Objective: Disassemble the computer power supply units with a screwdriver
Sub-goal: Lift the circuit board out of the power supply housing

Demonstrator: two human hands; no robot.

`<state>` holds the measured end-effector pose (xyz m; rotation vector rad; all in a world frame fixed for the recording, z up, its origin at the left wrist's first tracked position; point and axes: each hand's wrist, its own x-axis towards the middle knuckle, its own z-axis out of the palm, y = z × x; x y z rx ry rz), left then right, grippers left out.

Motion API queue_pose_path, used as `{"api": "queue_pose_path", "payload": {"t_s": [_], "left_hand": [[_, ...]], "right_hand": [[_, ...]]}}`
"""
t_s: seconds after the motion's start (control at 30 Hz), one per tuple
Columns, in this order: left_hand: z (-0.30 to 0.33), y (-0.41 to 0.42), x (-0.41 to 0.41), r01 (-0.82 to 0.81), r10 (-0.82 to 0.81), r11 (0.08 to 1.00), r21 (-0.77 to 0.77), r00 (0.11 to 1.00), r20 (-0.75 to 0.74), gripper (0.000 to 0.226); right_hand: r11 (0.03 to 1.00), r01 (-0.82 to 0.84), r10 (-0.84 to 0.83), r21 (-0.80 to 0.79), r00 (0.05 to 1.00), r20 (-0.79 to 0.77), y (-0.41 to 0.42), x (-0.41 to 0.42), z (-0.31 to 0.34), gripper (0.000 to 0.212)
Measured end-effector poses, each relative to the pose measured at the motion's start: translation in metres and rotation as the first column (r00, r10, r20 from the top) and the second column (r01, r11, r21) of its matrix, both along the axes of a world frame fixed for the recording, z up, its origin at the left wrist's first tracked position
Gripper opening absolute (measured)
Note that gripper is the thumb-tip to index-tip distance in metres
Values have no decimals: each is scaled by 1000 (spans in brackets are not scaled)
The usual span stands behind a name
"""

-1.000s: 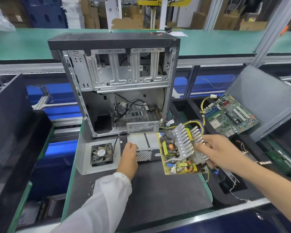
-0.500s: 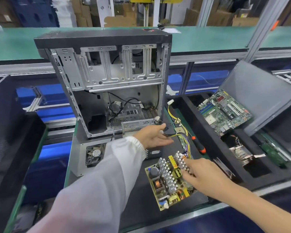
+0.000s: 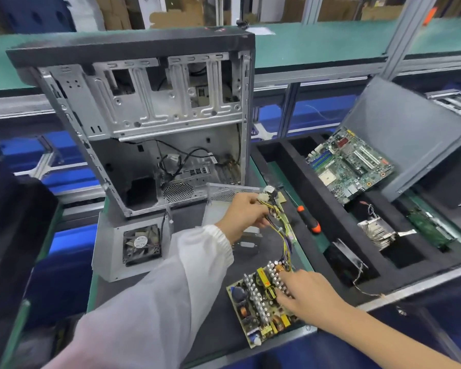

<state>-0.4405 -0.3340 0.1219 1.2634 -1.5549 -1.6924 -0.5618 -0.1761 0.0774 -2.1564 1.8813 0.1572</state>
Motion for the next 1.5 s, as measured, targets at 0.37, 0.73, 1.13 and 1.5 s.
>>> {"api": "queue_pose_path", "payload": {"t_s": [0.37,0.73,1.13,1.5], "left_hand": [[-14,-28,63,745,-408,653,-136,498,765,21],[-32,-1,73,617,-73,716,-326,532,844,35],[-28,-4,91,571,-110,765,-298,572,813,24],[-39,0,89,534,-50,762,-368,614,788,21]], "right_hand": [[987,140,-150,73,979,141,-22,14,-7,35],[965,129,-189,229,945,266,-66,18,37,66],[798,590,-524,122,580,624,-203,27,1,36],[614,589,-424,525,-315,849,-195,-8,8,13]]}}
